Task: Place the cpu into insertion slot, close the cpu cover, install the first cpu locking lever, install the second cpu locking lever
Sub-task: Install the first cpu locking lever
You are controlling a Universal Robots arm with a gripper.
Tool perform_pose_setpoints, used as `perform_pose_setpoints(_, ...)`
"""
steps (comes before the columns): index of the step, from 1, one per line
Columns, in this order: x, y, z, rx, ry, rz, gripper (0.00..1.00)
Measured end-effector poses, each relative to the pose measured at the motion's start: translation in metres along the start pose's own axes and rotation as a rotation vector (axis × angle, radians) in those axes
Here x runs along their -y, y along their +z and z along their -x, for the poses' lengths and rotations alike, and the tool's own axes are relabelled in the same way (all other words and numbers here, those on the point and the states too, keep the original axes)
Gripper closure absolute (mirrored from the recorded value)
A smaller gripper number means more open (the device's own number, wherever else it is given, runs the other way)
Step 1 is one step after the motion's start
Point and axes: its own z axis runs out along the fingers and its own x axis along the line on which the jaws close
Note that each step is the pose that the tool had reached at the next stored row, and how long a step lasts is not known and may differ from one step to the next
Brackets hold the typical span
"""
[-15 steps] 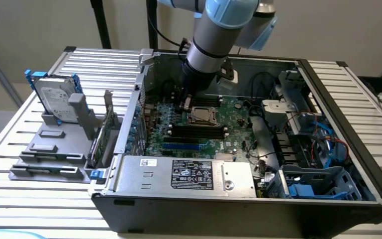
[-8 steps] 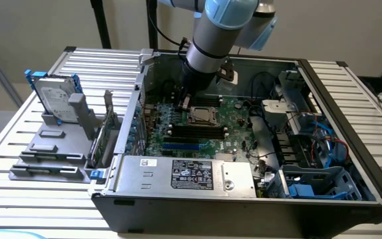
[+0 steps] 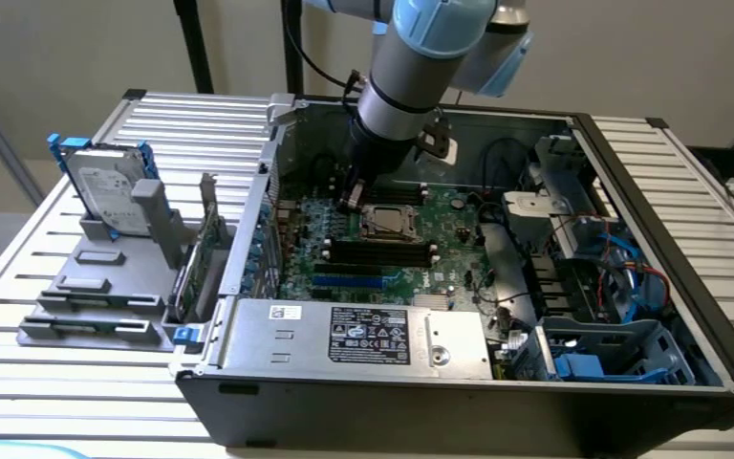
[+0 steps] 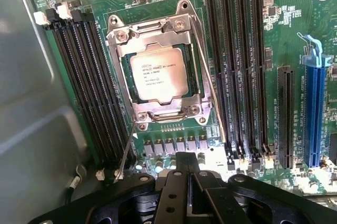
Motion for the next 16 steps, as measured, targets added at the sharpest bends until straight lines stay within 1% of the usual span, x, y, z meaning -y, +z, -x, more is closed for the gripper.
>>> perform_pose_setpoints(7, 0.0007, 0.0, 0.0002, -0.0167, 0.056, 0.0063, 0.89)
perform_pose_setpoints(10, 0.0017, -0.0008, 0.0006, -0.0226, 0.069, 0.0059, 0.89)
perform_pose_setpoints(16, 0.0079, -0.0034, 0.0045, -0.0287, 0.074, 0.0036, 0.89)
